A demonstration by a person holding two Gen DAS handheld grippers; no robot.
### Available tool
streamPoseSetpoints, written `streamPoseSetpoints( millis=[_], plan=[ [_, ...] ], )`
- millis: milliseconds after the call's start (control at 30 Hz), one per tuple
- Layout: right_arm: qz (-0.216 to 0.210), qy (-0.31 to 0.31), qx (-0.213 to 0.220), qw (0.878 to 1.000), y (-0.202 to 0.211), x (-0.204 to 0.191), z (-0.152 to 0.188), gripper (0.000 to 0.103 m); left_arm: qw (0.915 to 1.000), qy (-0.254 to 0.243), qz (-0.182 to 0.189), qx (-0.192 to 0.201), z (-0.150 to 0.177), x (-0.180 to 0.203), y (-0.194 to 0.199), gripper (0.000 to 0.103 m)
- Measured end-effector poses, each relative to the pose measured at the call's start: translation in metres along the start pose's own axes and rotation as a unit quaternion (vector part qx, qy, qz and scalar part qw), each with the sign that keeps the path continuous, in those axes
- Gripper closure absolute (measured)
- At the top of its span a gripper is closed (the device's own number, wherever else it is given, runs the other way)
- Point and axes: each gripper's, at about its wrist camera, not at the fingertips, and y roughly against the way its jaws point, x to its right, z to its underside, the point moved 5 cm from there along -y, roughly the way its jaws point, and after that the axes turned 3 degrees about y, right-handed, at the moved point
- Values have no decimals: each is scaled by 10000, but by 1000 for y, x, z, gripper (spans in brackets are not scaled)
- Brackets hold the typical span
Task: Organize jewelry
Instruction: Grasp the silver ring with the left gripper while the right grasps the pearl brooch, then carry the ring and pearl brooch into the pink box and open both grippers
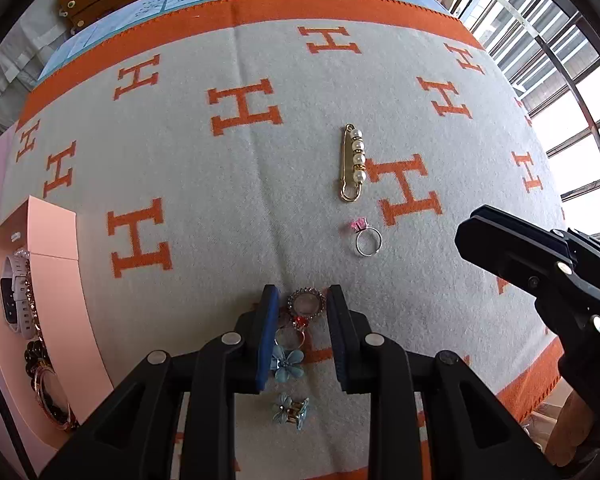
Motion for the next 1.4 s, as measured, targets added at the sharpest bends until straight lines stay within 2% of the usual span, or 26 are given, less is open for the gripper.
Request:
streamPoseSetpoints(
  millis=[67, 167, 567, 833, 933, 1067, 1133, 1200, 1400],
  plan=[
    [15, 16, -6, 10000, -1, -1, 0, 88, 10000, -50, -28, 64, -1, 1, 0, 80],
    [44, 19, -38, 10000, -4, -2, -1, 88, 9999, -62, 26, 131, -2, 2, 0, 86],
    [-110, -377, -396, 9984, -45, 4, -34, 88, 9984, 264, 253, 441, -2, -34, 25, 86],
    [550, -329, -662, 9957, -74, 0, -44, 88, 9966, 425, 439, 556, 2, -56, 39, 86],
    [839, -156, -626, 9944, -76, -5, -46, 89, 9959, 473, 528, 553, 4, -62, 41, 86],
    [1176, 28, -620, 9911, -79, -8, -46, 96, 9949, 530, 626, 585, 10, -71, 46, 86],
    [1244, 126, -602, 9903, -79, -10, -47, 96, 9943, 561, 666, 622, 11, -75, 50, 86],
    [1187, 76, -606, 9911, -77, -9, -47, 96, 9935, 585, 692, 691, 13, -81, 58, 86],
    [470, -71, -411, 9980, -55, -35, -49, 96, 9904, 652, 576, 1077, 23, -109, 102, 86]
  ],
)
